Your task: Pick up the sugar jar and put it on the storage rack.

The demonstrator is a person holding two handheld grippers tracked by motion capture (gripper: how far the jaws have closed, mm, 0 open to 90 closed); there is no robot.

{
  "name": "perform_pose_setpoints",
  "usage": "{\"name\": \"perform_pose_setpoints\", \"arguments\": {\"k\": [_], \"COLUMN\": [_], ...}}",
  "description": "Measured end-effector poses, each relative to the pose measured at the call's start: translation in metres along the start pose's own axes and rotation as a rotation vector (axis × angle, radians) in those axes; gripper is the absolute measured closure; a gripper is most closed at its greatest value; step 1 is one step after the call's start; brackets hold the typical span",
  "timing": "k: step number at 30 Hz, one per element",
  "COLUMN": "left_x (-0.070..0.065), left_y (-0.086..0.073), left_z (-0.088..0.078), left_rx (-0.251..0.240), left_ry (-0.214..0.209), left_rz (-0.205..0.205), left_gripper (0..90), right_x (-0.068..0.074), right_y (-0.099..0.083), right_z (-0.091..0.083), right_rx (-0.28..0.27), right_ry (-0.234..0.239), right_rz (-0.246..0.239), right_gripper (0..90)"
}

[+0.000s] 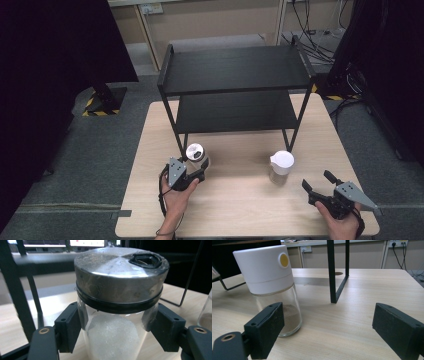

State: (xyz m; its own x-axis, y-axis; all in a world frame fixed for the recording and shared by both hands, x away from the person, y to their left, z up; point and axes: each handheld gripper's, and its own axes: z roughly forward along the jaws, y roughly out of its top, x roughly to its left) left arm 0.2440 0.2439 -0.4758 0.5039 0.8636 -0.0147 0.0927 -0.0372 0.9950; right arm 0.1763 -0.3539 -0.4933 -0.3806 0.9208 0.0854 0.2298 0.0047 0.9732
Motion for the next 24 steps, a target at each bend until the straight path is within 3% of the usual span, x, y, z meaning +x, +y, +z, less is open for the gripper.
{"name": "perform_pose_setpoints", "arguments": {"k": [9, 24], "left_x": [-0.009, -0.024], "left_y": [0.02, 0.041], "left_z": [-0.019, -0.032], "left_rx": [-0.113, -0.195], "left_ry": [0.026, 0.078], "left_rz": [0.03, 0.095], "left_gripper": [30.3, 30.4], "right_x": [0.0, 0.0], "right_y": [0.0, 0.0], "right_z": [0.0, 0.0], "right_rx": [0.001, -0.001], "right_ry": [0.0, -0.001], "right_rz": [-0.001, 0.002], "right_gripper": [10.8, 10.8]}}
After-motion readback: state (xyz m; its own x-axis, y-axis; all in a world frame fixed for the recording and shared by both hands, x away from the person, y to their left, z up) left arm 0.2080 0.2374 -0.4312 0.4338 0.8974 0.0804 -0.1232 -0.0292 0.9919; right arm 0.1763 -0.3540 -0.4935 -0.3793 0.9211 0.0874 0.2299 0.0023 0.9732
